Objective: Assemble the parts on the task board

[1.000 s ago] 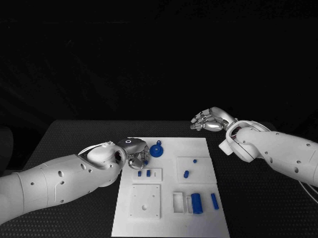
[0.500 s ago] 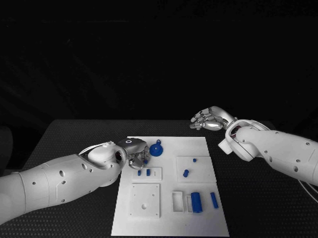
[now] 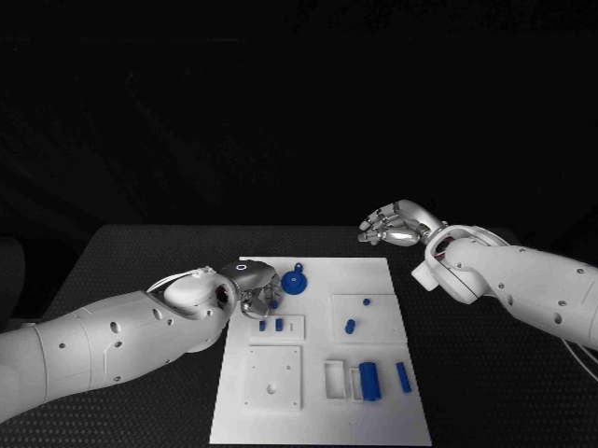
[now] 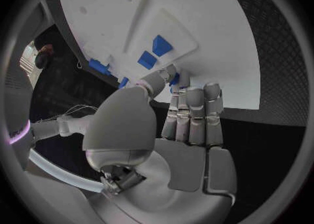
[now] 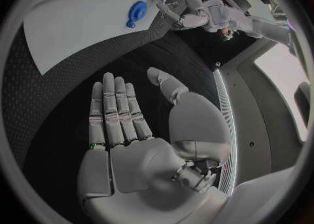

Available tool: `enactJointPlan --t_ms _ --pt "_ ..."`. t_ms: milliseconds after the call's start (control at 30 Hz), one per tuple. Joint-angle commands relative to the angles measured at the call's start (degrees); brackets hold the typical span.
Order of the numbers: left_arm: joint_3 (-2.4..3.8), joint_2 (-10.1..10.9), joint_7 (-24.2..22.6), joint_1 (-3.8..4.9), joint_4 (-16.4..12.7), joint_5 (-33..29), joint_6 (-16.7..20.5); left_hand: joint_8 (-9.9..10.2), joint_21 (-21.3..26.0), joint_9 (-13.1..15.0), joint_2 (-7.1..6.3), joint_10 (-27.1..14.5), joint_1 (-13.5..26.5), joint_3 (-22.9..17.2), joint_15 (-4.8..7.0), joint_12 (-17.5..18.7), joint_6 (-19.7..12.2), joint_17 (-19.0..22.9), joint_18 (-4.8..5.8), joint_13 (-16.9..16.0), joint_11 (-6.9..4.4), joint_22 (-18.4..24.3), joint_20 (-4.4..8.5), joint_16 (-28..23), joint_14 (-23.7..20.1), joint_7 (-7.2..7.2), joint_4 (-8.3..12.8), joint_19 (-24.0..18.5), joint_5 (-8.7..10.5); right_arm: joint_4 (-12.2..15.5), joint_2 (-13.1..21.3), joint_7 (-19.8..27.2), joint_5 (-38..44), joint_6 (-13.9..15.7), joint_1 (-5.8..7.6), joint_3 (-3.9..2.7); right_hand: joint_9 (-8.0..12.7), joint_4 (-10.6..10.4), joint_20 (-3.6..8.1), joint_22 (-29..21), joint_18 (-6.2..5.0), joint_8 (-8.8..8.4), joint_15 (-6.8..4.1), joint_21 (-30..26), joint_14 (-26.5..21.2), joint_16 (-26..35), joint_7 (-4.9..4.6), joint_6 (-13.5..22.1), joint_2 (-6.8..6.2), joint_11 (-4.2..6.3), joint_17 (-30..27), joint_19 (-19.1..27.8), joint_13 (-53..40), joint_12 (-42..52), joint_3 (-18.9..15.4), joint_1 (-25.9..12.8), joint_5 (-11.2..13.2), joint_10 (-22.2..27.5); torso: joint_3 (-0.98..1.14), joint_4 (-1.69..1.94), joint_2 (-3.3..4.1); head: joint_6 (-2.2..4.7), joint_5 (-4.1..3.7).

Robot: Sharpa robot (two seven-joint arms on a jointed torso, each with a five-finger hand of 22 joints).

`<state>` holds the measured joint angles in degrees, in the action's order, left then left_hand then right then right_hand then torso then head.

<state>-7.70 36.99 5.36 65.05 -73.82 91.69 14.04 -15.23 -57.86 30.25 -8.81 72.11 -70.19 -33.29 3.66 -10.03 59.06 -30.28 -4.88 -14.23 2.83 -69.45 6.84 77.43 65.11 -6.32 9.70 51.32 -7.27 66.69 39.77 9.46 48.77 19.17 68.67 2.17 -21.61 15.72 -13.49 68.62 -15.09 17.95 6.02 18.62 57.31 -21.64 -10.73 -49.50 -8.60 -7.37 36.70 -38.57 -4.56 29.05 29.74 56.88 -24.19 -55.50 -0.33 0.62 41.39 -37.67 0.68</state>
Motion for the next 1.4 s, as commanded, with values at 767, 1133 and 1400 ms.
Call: enactJointPlan --t_ms 767,1133,1400 --pt "-0.24 0.87 -0.86 -0.67 -0.54 -0.52 2.15 3.24 0.35 -1.64 -1.51 -0.40 -1.31 -0.19 -0.30 0.57 -6.23 0.16 -0.62 -0.26 0.25 -0.06 2.05 -0.06 0.43 -0.95 1.18 0.71 0.16 -0.12 -0.06 0.52 0.14 -0.73 -0.07 -0.01 0.09 0.18 -0.27 0.10 0.22 0.24 -0.04 -0.32 -0.43 0.28 -0.07 0.25 0.65 -0.10 0.07 0.32 0.08 0.25 0.00 0.01 -0.04 -0.17 -0.06 -0.02 0.03 0.08 0.12" --pt "-0.19 1.26 -1.58 -0.79 -1.15 -0.52 3.45 3.18 0.38 -1.66 -1.56 -0.26 -1.65 -0.35 -0.25 0.51 -6.28 0.19 -0.67 -0.34 0.19 -0.05 2.08 -0.04 0.60 -1.08 1.27 0.88 0.00 -0.17 -0.07 0.52 0.14 -0.73 -0.13 -0.01 0.10 0.19 -0.27 0.12 0.22 0.23 -0.03 -0.36 -0.44 0.30 -0.08 0.27 0.65 -0.11 0.09 0.32 0.11 0.25 0.00 0.01 -0.04 -0.16 -0.01 0.01 0.02 0.11 0.12" --pt "-0.15 1.54 -2.49 -0.91 -1.72 -0.92 5.17 3.18 0.42 -1.70 -1.67 -0.12 -1.98 -0.51 -0.19 0.46 -6.46 0.23 -0.70 -0.43 0.13 -0.02 2.11 -0.03 0.80 -0.95 1.37 1.08 -0.30 -0.22 -0.06 0.49 0.14 -0.78 -0.15 -0.01 0.12 0.18 -0.28 0.14 0.22 0.23 -0.03 -0.38 -0.44 0.31 -0.09 0.28 0.65 -0.11 0.10 0.33 0.12 0.25 -0.01 0.00 -0.04 -0.16 -0.04 -0.02 0.03 0.10 0.06"
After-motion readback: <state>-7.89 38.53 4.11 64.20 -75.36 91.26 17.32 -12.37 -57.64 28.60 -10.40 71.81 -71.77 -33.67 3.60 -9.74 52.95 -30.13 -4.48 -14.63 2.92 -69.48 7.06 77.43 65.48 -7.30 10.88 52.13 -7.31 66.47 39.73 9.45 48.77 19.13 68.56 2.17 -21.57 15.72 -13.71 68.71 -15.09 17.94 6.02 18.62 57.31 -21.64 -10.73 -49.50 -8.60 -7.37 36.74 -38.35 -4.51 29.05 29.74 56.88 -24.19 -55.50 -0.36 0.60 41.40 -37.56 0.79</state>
